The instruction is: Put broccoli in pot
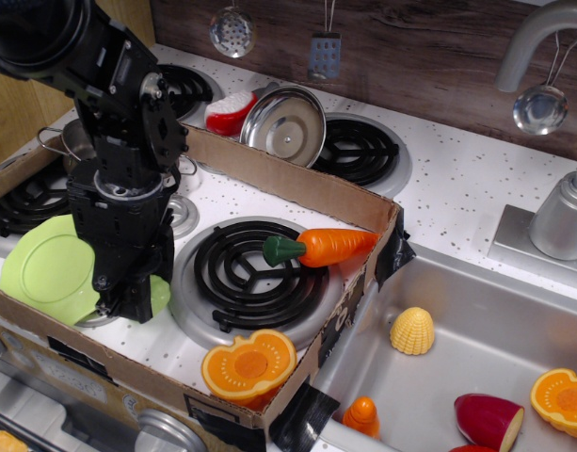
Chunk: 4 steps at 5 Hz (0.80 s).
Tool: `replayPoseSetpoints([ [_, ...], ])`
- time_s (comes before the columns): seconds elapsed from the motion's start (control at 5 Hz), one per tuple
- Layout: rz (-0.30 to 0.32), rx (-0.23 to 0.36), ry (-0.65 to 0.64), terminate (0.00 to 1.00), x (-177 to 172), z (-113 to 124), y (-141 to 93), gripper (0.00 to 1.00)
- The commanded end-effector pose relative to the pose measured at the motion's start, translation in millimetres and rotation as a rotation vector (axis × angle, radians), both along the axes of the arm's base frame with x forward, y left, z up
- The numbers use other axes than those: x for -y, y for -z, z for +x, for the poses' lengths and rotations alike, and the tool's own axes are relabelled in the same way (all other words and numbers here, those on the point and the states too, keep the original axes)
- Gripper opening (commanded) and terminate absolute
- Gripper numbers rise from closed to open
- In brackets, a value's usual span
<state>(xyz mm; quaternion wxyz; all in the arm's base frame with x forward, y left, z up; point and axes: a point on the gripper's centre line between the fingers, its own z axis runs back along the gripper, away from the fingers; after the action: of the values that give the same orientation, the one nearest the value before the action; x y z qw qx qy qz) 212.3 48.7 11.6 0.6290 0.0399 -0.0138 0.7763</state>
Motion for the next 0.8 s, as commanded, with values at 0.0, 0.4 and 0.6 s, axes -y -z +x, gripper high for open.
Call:
replayPoseSetpoints([
  [0.0,0.071,0.052,0.065,0.00,-4,23,-34,0.00],
  [0.4,0.100,0.124,0.222,0.00,-20,61,-76,0.00],
  [0.6,0.127,0.214,0.323,0.00,-34,90,-92,0.00],
])
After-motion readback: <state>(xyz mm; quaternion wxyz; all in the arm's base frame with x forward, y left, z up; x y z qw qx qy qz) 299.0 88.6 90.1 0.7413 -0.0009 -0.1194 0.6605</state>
